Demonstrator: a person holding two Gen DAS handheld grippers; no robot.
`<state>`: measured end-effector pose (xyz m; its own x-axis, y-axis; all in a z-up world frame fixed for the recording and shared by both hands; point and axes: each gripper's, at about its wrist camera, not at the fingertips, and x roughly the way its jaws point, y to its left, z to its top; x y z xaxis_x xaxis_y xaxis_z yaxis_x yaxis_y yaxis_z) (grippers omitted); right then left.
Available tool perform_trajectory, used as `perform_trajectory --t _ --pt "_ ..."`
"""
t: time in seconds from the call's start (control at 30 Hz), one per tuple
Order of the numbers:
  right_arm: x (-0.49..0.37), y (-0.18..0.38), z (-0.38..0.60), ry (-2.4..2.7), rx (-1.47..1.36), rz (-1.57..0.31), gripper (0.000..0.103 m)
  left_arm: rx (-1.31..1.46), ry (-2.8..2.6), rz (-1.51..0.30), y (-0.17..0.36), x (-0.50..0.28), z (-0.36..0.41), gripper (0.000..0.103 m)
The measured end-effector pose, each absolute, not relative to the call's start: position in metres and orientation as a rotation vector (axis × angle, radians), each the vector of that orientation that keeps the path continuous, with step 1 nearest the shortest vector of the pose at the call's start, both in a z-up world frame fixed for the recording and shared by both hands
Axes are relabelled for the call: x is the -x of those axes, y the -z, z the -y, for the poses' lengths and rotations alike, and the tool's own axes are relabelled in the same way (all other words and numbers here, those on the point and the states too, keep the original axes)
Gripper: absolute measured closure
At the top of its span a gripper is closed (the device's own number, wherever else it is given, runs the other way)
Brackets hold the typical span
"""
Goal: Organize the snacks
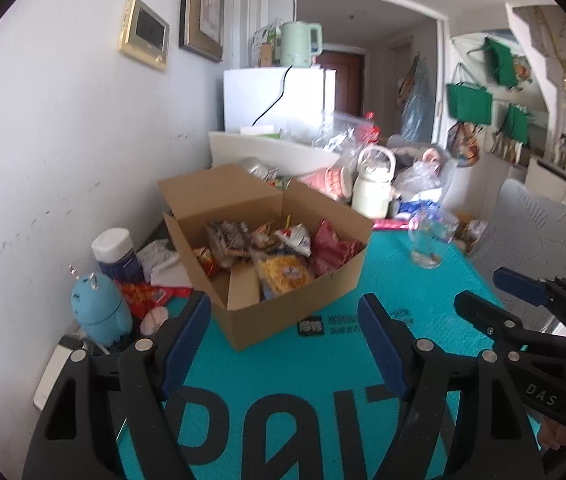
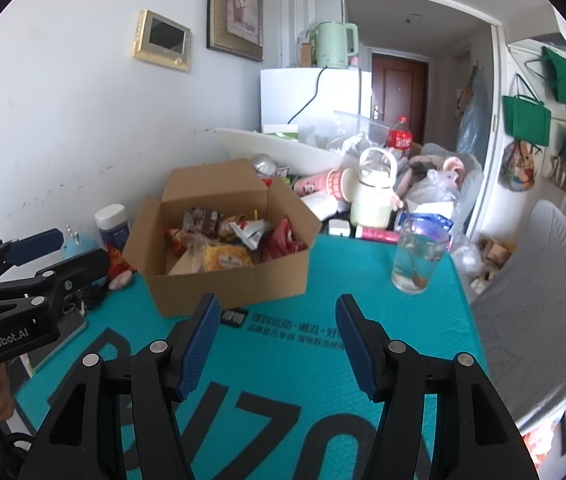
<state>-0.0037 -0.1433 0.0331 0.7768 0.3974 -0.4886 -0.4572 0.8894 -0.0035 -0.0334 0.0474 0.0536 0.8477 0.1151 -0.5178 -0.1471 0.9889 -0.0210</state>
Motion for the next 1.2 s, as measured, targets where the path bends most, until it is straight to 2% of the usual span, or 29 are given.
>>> perform_trajectory --t 1.2 --pt "0.0080 -0.0257 0.1376 -0.455 0.144 -0.527 0.043 0.065 -0.132 -0.586 -0.0427 0.0348 -0.0431 0.028"
